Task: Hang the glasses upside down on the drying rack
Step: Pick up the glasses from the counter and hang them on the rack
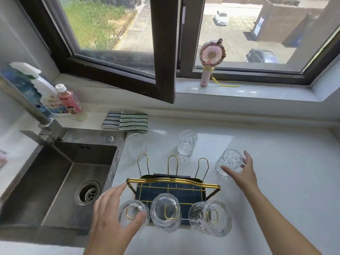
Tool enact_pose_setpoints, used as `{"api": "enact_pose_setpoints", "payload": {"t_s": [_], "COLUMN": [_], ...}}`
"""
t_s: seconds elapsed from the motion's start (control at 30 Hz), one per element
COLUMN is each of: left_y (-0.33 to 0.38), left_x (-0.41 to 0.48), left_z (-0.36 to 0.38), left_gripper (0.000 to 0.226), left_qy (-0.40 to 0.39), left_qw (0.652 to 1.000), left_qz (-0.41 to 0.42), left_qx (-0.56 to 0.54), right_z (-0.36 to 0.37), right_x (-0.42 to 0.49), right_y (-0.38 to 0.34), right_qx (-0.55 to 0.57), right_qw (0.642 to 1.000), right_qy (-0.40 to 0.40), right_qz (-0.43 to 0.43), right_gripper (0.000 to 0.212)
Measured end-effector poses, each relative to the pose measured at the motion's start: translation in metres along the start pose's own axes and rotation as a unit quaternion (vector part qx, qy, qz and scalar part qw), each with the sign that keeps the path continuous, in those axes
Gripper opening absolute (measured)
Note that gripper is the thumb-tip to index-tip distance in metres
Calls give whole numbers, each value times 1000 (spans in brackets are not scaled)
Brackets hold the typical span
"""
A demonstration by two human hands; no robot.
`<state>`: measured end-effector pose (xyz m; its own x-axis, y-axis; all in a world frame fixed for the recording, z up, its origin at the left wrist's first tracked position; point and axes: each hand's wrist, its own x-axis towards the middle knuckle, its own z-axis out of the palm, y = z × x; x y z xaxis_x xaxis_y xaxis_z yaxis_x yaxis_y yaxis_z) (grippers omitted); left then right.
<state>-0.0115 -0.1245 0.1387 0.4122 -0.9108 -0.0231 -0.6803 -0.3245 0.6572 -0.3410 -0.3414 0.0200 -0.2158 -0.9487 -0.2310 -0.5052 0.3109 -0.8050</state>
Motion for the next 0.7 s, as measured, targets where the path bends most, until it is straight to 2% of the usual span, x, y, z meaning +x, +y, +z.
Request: {"api": "enact_pose_setpoints", "payload": {"t_s": [0.1, 0.2, 0.27, 0.37, 0.43, 0.5, 0.6, 0.63, 0.7], "left_y": [-1, 7, 17, 48, 77, 108, 148, 156, 163], "left_x": [1, 8, 15, 33, 49, 68, 95, 102, 117], "left_z": [-3, -6, -9, -12, -4, 11, 37, 42, 45], "left_gripper": [60, 45, 39, 34, 34, 42, 71, 72, 65], "left_qy": [37, 60, 67, 53, 11, -61, -200, -220, -211], "left_qw": [999, 998, 996, 992, 985, 973, 946, 938, 935], "left_qz": [0, 24, 52, 105, 146, 180, 160, 150, 150], "left_qx": [-12, -18, -23, -53, -92, -130, -197, -222, -241], "right_z": [8, 8, -1, -21, -33, -36, -28, -24, -22], "right_x": [7, 14, 13, -4, -24, -47, -77, -83, -90], "right_y": [0, -5, -14, -45, -74, -104, -136, -140, -140], "right_qx": [-2, 3, 67, 241, 346, 430, 476, 487, 502], "right_qw": [999, 999, 996, 968, 937, 896, 845, 831, 814], "right_qy": [30, 39, 61, 67, 10, -91, -225, -250, -282], "right_qz": [-22, -15, 0, -12, -40, -59, -93, -93, -75], "right_gripper": [77, 66, 57, 40, 44, 63, 80, 83, 87]}}
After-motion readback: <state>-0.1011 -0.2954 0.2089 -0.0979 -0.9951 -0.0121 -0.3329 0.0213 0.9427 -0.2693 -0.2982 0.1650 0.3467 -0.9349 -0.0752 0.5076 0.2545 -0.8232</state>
